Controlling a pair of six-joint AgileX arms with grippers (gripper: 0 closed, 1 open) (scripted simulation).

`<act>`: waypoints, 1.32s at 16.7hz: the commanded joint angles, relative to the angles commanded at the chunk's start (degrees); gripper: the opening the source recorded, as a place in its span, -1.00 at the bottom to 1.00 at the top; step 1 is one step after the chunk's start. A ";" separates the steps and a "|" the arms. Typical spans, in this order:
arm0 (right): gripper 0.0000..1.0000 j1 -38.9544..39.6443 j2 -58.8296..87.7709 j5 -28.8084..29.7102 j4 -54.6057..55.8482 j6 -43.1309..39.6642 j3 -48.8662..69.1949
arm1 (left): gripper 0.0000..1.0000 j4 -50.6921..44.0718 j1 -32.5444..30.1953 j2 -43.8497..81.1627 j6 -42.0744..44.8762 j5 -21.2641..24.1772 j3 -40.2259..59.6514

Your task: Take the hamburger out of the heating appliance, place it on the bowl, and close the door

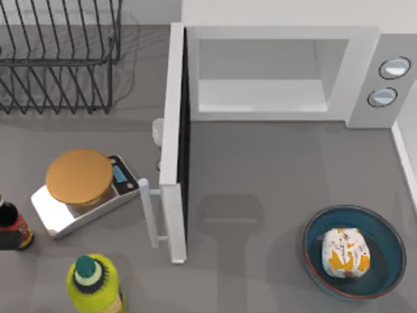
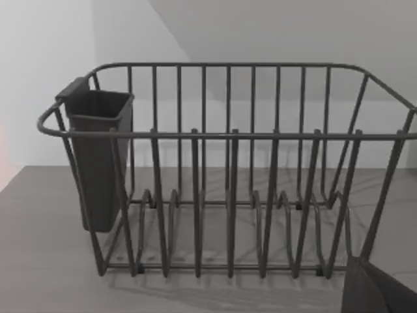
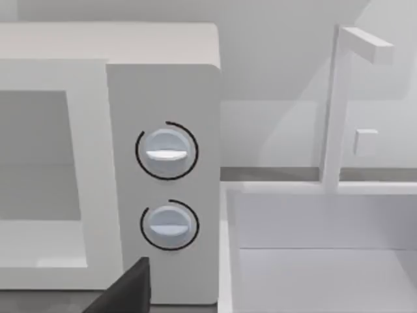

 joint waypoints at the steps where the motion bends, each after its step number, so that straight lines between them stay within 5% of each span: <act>1: 1.00 0.00 0.00 0.00 0.00 0.00 0.00 | -1.00 0.00 0.00 0.00 0.00 0.00 0.00; 17: 1.00 0.00 0.00 0.00 0.00 0.00 0.00 | -1.00 -0.18 -4.24 3.24 0.03 -4.27 3.48; 22: 1.00 0.00 0.00 0.00 0.00 0.00 0.00 | -1.00 -6.48 4.52 0.46 -0.03 4.49 7.00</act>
